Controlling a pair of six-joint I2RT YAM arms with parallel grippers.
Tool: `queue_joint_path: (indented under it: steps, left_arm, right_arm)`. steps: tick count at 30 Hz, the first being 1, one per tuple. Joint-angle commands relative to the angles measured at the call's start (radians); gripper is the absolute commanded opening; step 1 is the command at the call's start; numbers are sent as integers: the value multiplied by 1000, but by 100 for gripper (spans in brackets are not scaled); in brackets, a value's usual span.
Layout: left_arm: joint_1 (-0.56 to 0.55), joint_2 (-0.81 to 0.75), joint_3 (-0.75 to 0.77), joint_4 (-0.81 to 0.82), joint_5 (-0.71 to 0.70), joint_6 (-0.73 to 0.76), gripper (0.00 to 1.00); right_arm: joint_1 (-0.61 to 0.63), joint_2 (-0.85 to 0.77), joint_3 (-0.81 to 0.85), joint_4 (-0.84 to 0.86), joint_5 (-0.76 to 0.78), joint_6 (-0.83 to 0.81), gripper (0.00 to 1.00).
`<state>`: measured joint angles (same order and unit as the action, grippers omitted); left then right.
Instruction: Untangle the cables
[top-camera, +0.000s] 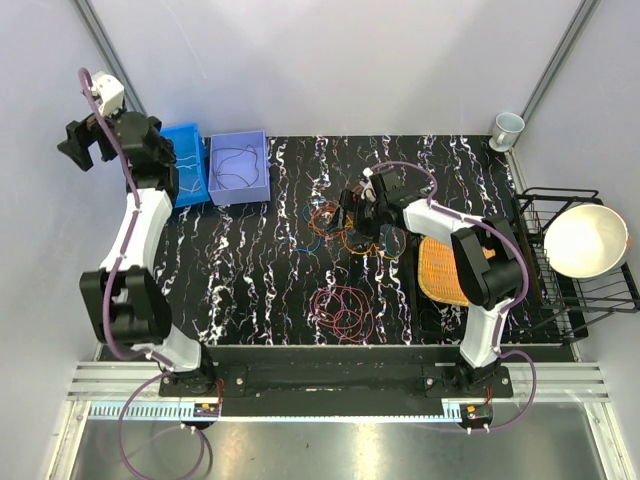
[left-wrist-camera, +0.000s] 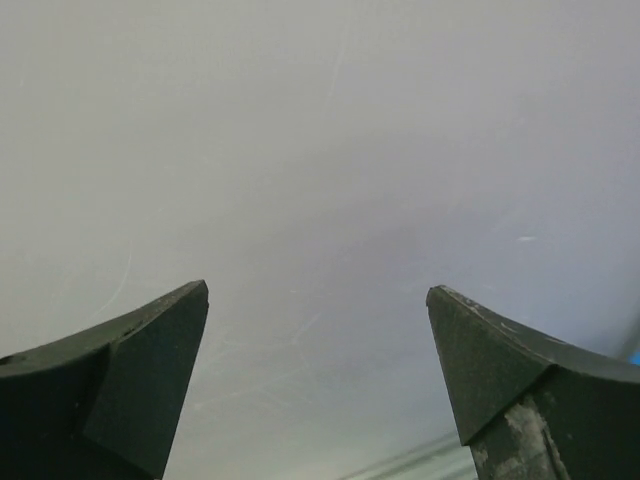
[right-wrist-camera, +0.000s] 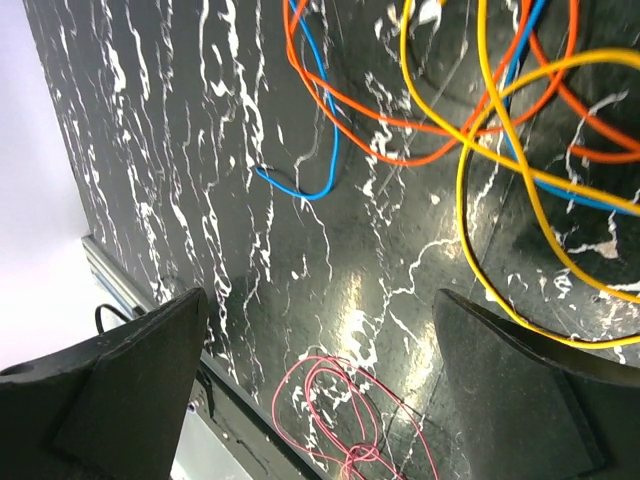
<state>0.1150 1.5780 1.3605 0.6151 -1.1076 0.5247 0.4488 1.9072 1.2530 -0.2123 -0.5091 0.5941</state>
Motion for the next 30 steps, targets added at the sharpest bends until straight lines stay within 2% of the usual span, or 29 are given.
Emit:
queue_joint_path:
  steps: [1, 2, 3, 4, 6, 7, 12, 14, 15, 19, 21, 24, 26, 29, 30]
  left_arm:
    - [-55, -104, 75, -334, 122, -290, 99]
    - [-73, -108, 92, -412, 167, -331, 99]
    - [-81, -101, 116, -566, 234, -363, 99]
    - [-87, -92, 185, -663, 288, -452, 99]
    - [-95, -55, 251, -894, 461, -531, 99]
    - [-100, -47, 273, -938, 521, -625, 99]
    - [-178, -38, 245, -1058, 790, -712, 99]
    - [-201, -20, 235, -1075, 897, -773, 99]
    - [-210, -12, 212, -1062, 1020, -787, 99]
    - [-248, 54, 158, -1043, 1101, -897, 99]
    - [-256, 63, 80, -967, 1187, -931, 99]
    - [-285, 79, 23, -910, 1172, -977, 99]
    - [-305, 88, -6, -859, 1228, -979, 99]
    - [-343, 112, -20, -838, 1195, -1023, 99]
    - [-351, 120, -23, -810, 1230, -1016, 99]
  right_arm:
    - [-4, -7, 77, -36, 61, -22, 100]
    - [-4, -11, 88, -42, 70, -23, 100]
    - [-4, -13, 91, -59, 81, -24, 100]
    - [-4, -14, 97, -67, 102, -30, 100]
    - [-4, -11, 117, -96, 125, -31, 100]
    - [-4, -11, 126, -110, 151, -40, 100]
    - [-4, -43, 157, -170, 257, -66, 100]
    - [-5, -69, 149, -177, 296, -68, 100]
    - [-7, -79, 148, -182, 303, -63, 100]
    - [-13, -114, 123, -188, 334, -54, 100]
    - [-15, -137, 111, -188, 339, -57, 100]
    - [-22, -158, 91, -187, 345, -59, 100]
    - [-24, -165, 82, -187, 340, -57, 100]
    - [-24, -158, 85, -183, 325, -54, 100]
    - [-24, -157, 86, -182, 322, -53, 100]
